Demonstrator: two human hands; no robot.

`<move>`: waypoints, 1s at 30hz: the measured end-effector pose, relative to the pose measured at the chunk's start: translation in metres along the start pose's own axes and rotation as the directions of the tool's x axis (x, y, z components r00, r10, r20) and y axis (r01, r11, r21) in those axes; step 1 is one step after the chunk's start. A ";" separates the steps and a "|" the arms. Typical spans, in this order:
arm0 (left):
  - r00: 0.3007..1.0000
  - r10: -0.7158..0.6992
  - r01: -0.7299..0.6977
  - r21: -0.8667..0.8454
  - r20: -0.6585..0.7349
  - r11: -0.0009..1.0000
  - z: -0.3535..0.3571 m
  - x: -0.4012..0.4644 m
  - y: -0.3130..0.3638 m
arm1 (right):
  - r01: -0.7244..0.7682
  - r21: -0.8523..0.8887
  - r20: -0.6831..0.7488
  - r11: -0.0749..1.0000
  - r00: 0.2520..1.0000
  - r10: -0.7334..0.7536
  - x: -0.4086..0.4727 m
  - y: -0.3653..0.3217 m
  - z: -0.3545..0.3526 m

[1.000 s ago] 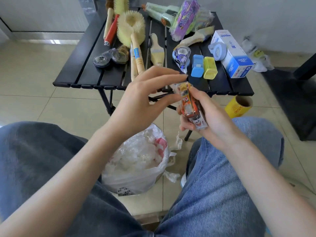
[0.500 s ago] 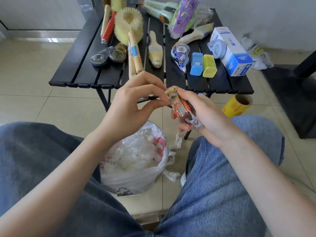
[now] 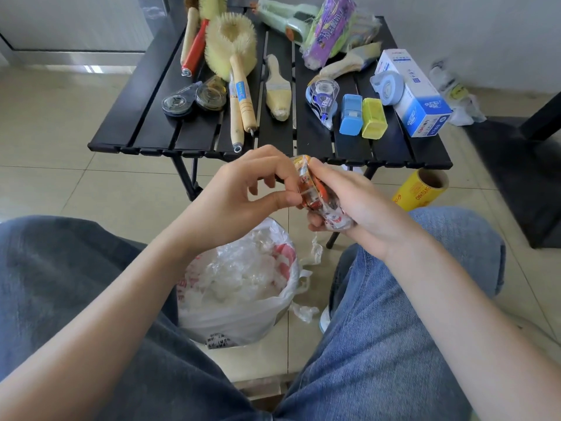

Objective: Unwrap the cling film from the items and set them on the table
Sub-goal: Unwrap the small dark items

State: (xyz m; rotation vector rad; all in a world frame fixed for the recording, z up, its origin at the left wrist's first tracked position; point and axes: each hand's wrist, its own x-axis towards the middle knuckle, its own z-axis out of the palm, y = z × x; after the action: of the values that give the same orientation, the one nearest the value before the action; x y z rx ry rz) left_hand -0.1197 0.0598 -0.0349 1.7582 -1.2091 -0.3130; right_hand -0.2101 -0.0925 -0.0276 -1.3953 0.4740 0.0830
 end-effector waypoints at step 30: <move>0.992 0.036 -0.004 0.256 -0.121 0.967 0.014 0.000 0.007 | 0.049 -0.103 -0.216 0.994 0.974 -0.070 0.009 0.004 0.006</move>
State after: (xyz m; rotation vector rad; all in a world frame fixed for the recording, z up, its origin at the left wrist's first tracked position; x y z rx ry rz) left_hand -0.1326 0.0522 -0.0367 1.9530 -1.2183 -0.0338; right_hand -0.2017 -0.0885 -0.0343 -1.5207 0.6177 -0.0995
